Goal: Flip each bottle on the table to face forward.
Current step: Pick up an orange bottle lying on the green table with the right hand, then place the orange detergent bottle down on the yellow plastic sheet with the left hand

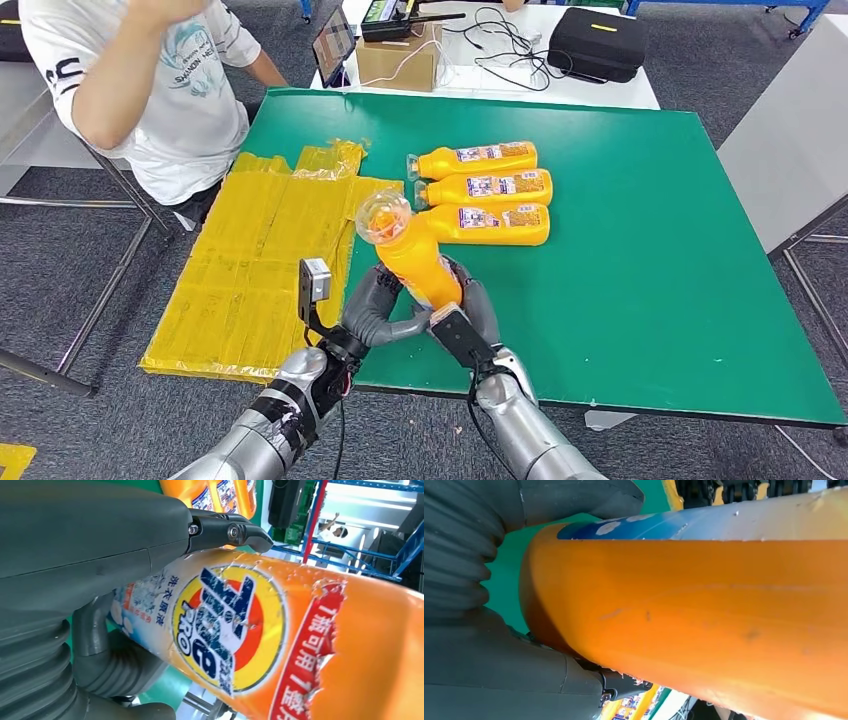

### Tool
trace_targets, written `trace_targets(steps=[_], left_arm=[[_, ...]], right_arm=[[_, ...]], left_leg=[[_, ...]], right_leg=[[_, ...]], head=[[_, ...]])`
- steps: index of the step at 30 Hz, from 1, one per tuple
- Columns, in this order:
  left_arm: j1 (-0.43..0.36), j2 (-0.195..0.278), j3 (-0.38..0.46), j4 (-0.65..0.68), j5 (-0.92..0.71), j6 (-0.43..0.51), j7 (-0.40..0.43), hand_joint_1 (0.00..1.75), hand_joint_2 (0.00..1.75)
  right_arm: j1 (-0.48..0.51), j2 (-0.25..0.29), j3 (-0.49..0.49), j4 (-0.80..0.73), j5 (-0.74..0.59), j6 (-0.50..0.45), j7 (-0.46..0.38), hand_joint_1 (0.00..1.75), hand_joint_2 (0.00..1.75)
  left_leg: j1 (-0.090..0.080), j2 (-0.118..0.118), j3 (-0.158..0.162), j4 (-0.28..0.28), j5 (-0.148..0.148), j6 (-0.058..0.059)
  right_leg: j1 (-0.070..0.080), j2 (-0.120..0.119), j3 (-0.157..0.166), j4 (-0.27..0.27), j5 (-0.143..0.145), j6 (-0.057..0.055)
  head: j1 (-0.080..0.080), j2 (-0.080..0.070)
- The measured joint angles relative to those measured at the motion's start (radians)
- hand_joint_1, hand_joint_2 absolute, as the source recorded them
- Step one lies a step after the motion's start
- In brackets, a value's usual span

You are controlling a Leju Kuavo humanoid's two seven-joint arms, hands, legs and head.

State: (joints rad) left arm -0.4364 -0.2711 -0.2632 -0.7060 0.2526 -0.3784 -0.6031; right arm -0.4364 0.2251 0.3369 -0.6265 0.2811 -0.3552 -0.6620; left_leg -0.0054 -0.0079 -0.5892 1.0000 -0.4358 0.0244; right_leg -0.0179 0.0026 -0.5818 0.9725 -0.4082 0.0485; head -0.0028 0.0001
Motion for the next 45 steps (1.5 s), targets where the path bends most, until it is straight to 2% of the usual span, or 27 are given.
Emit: trace_targets(steps=[32, 34, 37, 39, 45], left_arm=[[0.0, 0.005, -0.002, 0.0, 0.0, 0.002, 0.0, 0.0, 1.75], [0.002, 0.005, -0.002, -0.004, -0.035, 0.055, -0.02, 0.0, 1.75], [0.012, 0.005, 0.0, -0.03, -0.143, 0.303, -0.074, 0.0, 1.75], [0.022, 0.005, 0.001, -0.046, -0.172, 0.415, -0.084, 0.0, 1.75], [0.035, 0.004, 0.001, -0.069, -0.18, 0.455, -0.088, 0.0, 1.75]], right_arm=[[-0.004, 0.0, 0.01, 0.022, 0.002, 0.003, 0.0, 1.75, 1.75], [-0.007, 0.0, 0.018, 0.025, 0.031, 0.032, 0.028, 1.75, 1.75], [-0.015, 0.001, 0.06, 0.045, 0.115, 0.097, 0.109, 1.75, 1.75], [-0.022, 0.002, 0.082, 0.063, 0.134, 0.102, 0.125, 1.75, 1.75], [-0.047, 0.003, 0.109, 0.094, 0.139, 0.103, 0.128, 1.75, 1.75]], left_leg=[[0.0, 0.0, 0.0, 0.0, 0.0, 0.0], [0.0, 0.0, 0.0, 0.0, 0.0, 0.0], [0.0, 0.002, 0.0, 0.0, 0.0, 0.0], [0.0, 0.0, 0.0, 0.0, 0.0, 0.0], [0.0, 0.001, 0.0, 0.0, 0.0, 0.0]], right_leg=[[0.0, 0.0, 0.0, 0.0, 0.0, 0.0], [0.0, 0.0, 0.0, 0.0, 0.0, 0.0], [0.0, 0.001, -0.001, 0.0, 0.0, 0.0], [0.0, 0.0, -0.001, 0.0, 0.0, 0.0], [0.0, 0.0, -0.001, 0.0, 0.0, 0.0]], head=[[0.0, 0.0], [0.0, 0.0], [0.0, 0.0], [0.0, 0.0], [0.0, 0.0]])
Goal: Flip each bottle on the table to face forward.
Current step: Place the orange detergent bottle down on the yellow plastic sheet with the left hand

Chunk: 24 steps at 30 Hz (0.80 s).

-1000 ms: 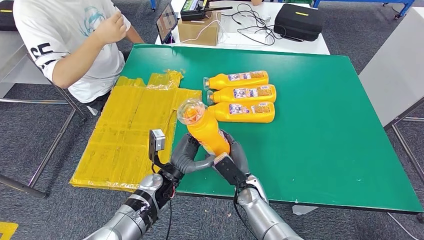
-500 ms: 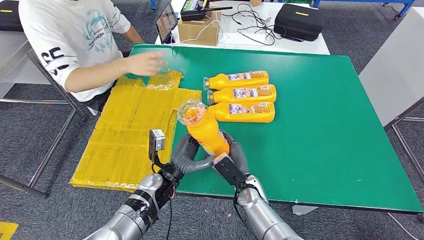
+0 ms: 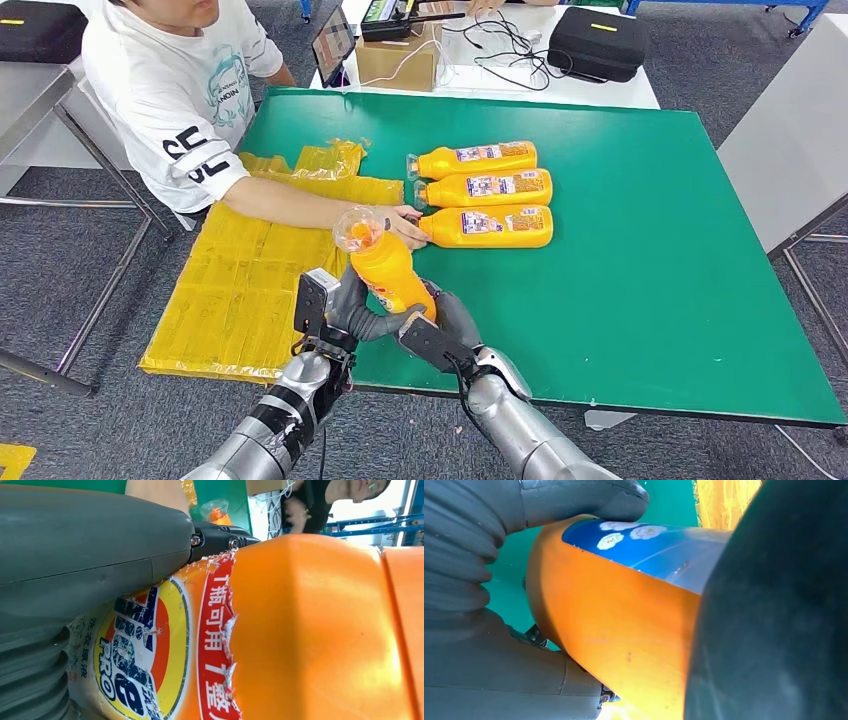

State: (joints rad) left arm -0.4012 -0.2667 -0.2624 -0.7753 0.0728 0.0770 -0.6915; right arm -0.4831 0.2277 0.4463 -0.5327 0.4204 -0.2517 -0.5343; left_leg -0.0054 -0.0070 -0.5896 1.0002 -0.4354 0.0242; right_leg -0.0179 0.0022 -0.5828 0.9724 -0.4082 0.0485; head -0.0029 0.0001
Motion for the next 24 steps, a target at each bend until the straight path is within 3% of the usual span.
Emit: trace_targets(steps=[14, 15, 18, 19, 24], left_arm=[[0.001, 0.0, 0.001, -0.004, -0.009, 0.005, -0.005, 0.0, 1.75], [0.002, 0.0, 0.001, -0.004, -0.009, 0.005, -0.005, 0.44, 1.75], [0.002, 0.0, 0.001, -0.007, -0.011, -0.002, -0.006, 1.75, 1.75], [0.002, 0.0, 0.001, -0.01, -0.011, -0.011, -0.007, 1.75, 1.75], [-0.003, -0.001, 0.005, -0.032, 0.053, -0.111, 0.023, 1.75, 1.75]], right_arm=[[-0.01, 0.0, 0.013, 0.014, 0.006, 0.0, 0.003, 1.75, 1.75], [-0.011, 0.0, 0.014, 0.014, 0.006, 0.0, 0.003, 1.59, 1.75], [-0.012, 0.0, 0.018, 0.016, 0.008, 0.0, 0.003, 0.28, 1.75], [-0.013, 0.0, 0.019, 0.016, 0.009, 0.0, 0.003, 0.0, 1.75], [-0.004, 0.005, 0.027, 0.019, 0.007, -0.001, 0.002, 0.0, 1.75]], left_leg=[[0.0, 0.0, 0.0, 0.0, 0.0, 0.0], [0.0, 0.0, 0.0, 0.0, 0.0, 0.0], [0.0, 0.0, 0.0, 0.0, 0.0, 0.0], [0.0, 0.0, 0.0, 0.0, 0.0, 0.0], [0.0, 0.0, 0.0, 0.0, 0.0, 0.0]], right_leg=[[0.0, 0.0, 0.0, 0.0, 0.0, 0.0], [0.0, 0.0, 0.0, 0.0, 0.0, 0.0], [0.0, 0.0, 0.0, 0.0, 0.0, 0.0], [0.0, 0.0, 0.0, 0.0, 0.0, 0.0], [0.0, 0.0, 0.0, 0.0, 0.0, 0.0]], head=[[0.0, 0.0], [0.0, 0.0], [0.0, 0.0], [0.0, 0.0], [0.0, 0.0]])
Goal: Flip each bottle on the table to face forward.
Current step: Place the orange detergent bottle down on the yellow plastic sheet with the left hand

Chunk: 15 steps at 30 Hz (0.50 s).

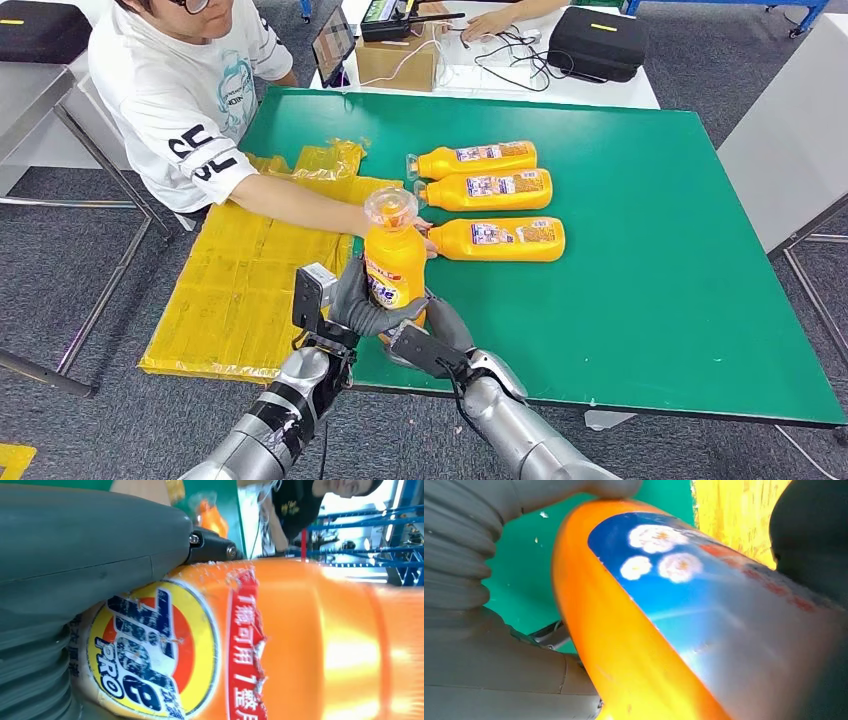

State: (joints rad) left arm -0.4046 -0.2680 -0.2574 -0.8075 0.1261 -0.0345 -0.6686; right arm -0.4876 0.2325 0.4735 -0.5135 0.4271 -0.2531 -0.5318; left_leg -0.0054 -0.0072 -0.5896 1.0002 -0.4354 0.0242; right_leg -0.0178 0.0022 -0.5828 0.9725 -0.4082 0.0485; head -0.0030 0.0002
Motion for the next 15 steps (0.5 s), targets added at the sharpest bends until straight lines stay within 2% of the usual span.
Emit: trace_targets(steps=[3, 15], left_arm=[[-0.002, 0.0, 0.01, -0.012, 0.037, -0.045, 0.019, 1.75, 1.75], [-0.006, -0.001, 0.026, -0.048, 0.103, -0.107, 0.051, 1.75, 1.75]], right_arm=[[0.005, 0.0, -0.001, 0.0, -0.01, 0.0, -0.001, 0.0, 1.75], [0.007, 0.0, -0.007, 0.0, -0.045, 0.003, -0.007, 0.0, 1.75]], left_leg=[[0.0, 0.0, 0.0, 0.0, 0.0, 0.0], [0.0, 0.0, 0.0, 0.0, 0.0, 0.0]], right_leg=[[0.0, 0.0, 0.0, 0.0, 0.0, 0.0], [0.0, 0.0, 0.0, 0.0, 0.0, 0.0]], head=[[0.0, 0.0], [0.0, 0.0]])
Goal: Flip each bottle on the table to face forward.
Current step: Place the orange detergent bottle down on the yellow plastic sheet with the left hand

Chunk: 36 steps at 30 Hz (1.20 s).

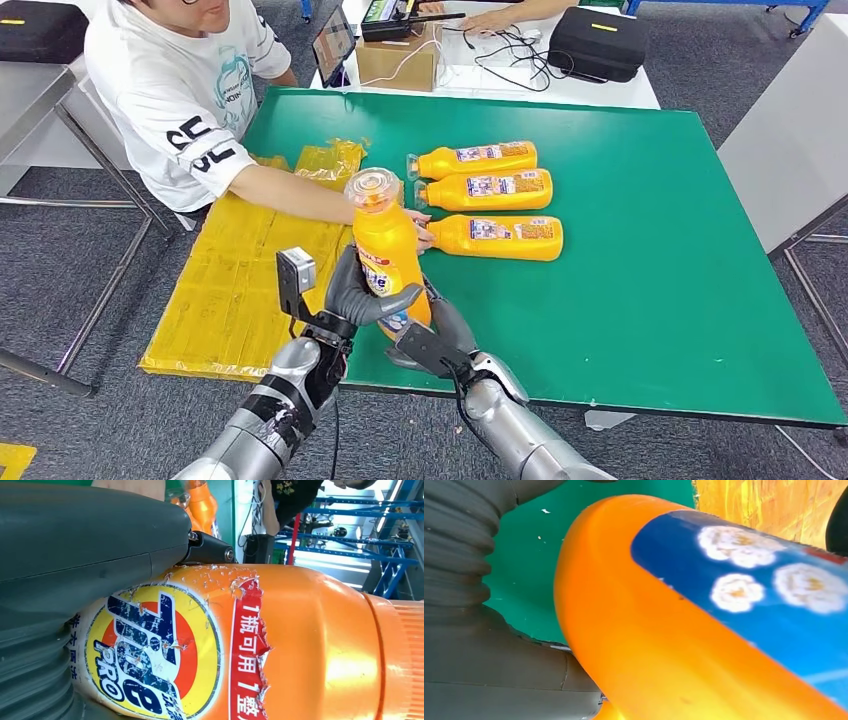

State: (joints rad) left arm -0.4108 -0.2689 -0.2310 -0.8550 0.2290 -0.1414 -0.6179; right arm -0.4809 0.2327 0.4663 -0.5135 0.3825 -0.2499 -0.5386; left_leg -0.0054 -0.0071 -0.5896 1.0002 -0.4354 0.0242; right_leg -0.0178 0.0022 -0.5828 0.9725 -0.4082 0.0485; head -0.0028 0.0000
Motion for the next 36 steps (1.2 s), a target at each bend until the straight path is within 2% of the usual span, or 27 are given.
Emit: trace_targets(steps=[3, 5, 8, 10, 12, 19, 23, 32, 36], left_arm=[[-0.001, 0.0, 0.001, -0.004, -0.011, 0.026, -0.008, 1.75, 1.75], [-0.004, 0.002, 0.001, -0.005, -0.049, 0.09, -0.029, 1.75, 1.75], [-0.023, 0.023, 0.002, 0.004, -0.182, 0.287, -0.065, 1.75, 1.75], [-0.042, 0.053, 0.006, 0.019, -0.285, 0.42, -0.076, 1.75, 1.75], [-0.06, 0.088, 0.014, 0.039, -0.348, 0.488, -0.078, 1.75, 1.75], [-0.116, 0.173, 0.028, 0.139, -0.484, 0.582, -0.08, 1.75, 1.75], [-0.143, 0.22, 0.041, 0.204, -0.527, 0.6, -0.08, 1.75, 1.75], [-0.157, 0.246, 0.044, 0.256, -0.548, 0.615, -0.08, 1.75, 1.75], [-0.175, 0.268, 0.044, 0.292, -0.632, 0.618, -0.05, 1.75, 1.75]], right_arm=[[0.0, 0.001, -0.009, -0.002, -0.027, -0.009, -0.019, 0.0, 1.75], [0.003, 0.002, -0.024, -0.011, -0.061, -0.024, -0.049, 0.0, 1.75], [0.018, 0.003, -0.064, -0.066, -0.133, -0.052, -0.093, 0.0, 1.75], [0.032, 0.002, -0.096, -0.127, -0.176, -0.062, -0.106, 0.0, 1.75], [0.046, 0.0, -0.124, -0.19, -0.201, -0.065, -0.107, 0.0, 1.75], [0.083, -0.005, -0.18, -0.333, -0.256, -0.066, -0.115, 0.0, 1.75], [0.103, -0.014, -0.202, -0.392, -0.276, -0.067, -0.117, 0.0, 1.75], [0.116, -0.017, -0.213, -0.437, -0.28, -0.067, -0.117, 0.0, 1.75], [0.12, -0.019, -0.222, -0.446, -0.297, -0.068, -0.117, 0.0, 1.75]], left_leg=[[0.0, 0.0, 0.0, 0.0, 0.0, 0.0], [0.0, 0.0, 0.0, 0.0, 0.0, 0.0], [0.0, 0.0, 0.0, 0.0, 0.0, 0.0], [0.0, 0.0, 0.0, 0.0, 0.0, 0.0], [0.0, 0.001, 0.0, 0.0, 0.0, 0.0], [0.001, 0.0, 0.0, 0.0, 0.001, -0.001], [0.0, 0.0, 0.0, 0.0, 0.001, -0.001], [0.0, 0.0, 0.0, 0.0, 0.001, -0.001], [0.001, 0.0, 0.0, 0.0, 0.001, -0.001]], right_leg=[[0.0, 0.0, 0.0, 0.0, 0.0, 0.0], [0.0, 0.0, 0.0, 0.0, 0.0, 0.0], [0.0, 0.0, 0.0, 0.0, 0.0, 0.0], [0.0, 0.0, 0.0, 0.0, 0.0, 0.0], [0.0, 0.0, 0.0, 0.0, 0.0, 0.0], [0.0, 0.0, 0.0, 0.001, 0.0, 0.0], [0.0, 0.0, -0.001, 0.001, 0.0, 0.0], [0.0, 0.0, -0.001, 0.001, 0.0, 0.0], [0.0, 0.0, -0.001, 0.001, 0.0, 0.0]], head=[[0.0, 0.0], [0.0, 0.0], [0.0, 0.0], [0.0, 0.0], [0.0, 0.0], [0.0, 0.0], [0.0, 0.0], [0.0, 0.0], [0.0, 0.0]])
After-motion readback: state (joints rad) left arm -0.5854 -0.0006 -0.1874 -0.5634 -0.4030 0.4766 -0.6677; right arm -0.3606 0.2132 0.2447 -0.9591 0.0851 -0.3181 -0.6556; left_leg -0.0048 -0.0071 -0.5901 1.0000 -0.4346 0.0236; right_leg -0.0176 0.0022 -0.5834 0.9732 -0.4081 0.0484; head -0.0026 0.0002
